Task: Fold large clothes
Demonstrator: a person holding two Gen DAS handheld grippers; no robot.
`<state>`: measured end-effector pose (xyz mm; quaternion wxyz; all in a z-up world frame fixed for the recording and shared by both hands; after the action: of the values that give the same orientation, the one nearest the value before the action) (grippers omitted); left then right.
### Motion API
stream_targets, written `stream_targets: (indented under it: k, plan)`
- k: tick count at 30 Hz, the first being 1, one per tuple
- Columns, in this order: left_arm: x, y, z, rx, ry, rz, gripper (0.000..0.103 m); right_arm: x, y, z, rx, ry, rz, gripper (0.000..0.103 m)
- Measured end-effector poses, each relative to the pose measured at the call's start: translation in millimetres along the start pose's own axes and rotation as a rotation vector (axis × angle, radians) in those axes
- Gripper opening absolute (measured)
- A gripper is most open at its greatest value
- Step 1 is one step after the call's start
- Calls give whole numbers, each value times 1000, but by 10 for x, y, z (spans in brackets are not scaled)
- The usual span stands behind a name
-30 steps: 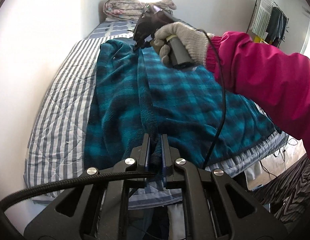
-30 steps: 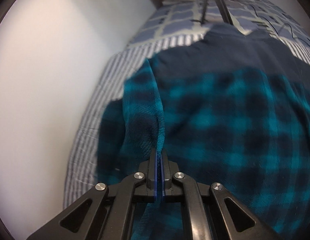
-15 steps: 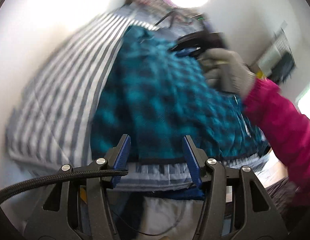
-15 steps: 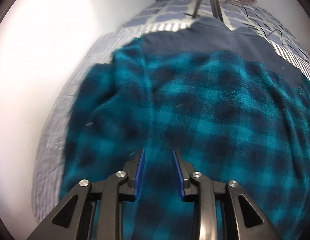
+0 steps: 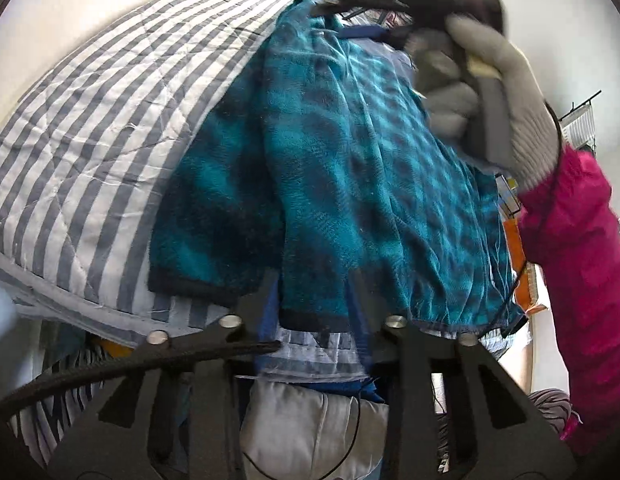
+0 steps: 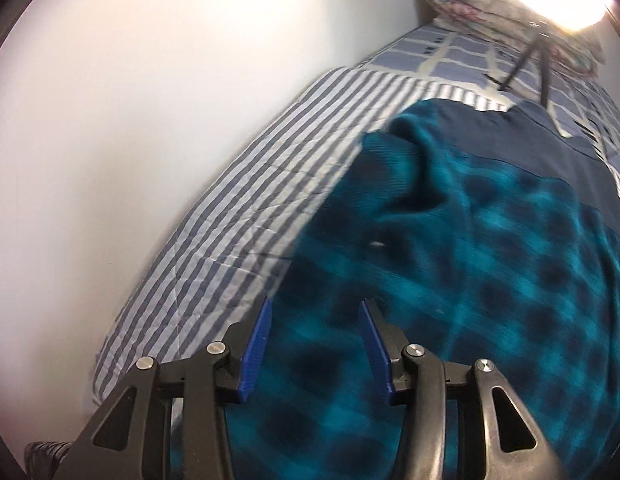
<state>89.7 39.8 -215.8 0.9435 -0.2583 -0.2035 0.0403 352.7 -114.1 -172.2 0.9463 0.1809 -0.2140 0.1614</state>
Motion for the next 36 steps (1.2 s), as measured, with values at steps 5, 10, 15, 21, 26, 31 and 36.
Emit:
stream_targets:
  k: [5,10,15,21,26,31,36]
  plan:
    - [-21,-8,-36,-17,11,-10,12,96,203,-417,-96,68,49,47]
    - [-33,-29,9,-21,-4,-26,6,93,290,-688,-232,116,110,40]
    - [-25,-9,112,-24,-22,-13,5,53,337,-737,-289,122,157,2]
    - [-2,80,437,17,-91,-7,4,194,299,-551,-226,61,106,0]
    - [41,302,418,120,-102,51,4,335,348,-581,-174,27,79,0]
    - [-20,476,239,203,-61,73,4,334,261,-841,-93,40,40,4]
    - [-14,456,260,205,-73,74,23,265,106,-623,-8,-16,-2,32]
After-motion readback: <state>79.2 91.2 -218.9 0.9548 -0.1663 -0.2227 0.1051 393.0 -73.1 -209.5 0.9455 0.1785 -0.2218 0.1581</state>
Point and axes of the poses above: each gripper's, at about its wrist camera, not at the fingertips, and z roughly against the way its jaws point, y to its left, x to its top, the point moved 2 cm from there along -z, roughly the way its jaws point, and after that the axes turned 3 degrees about x, right-handed, at the moved point
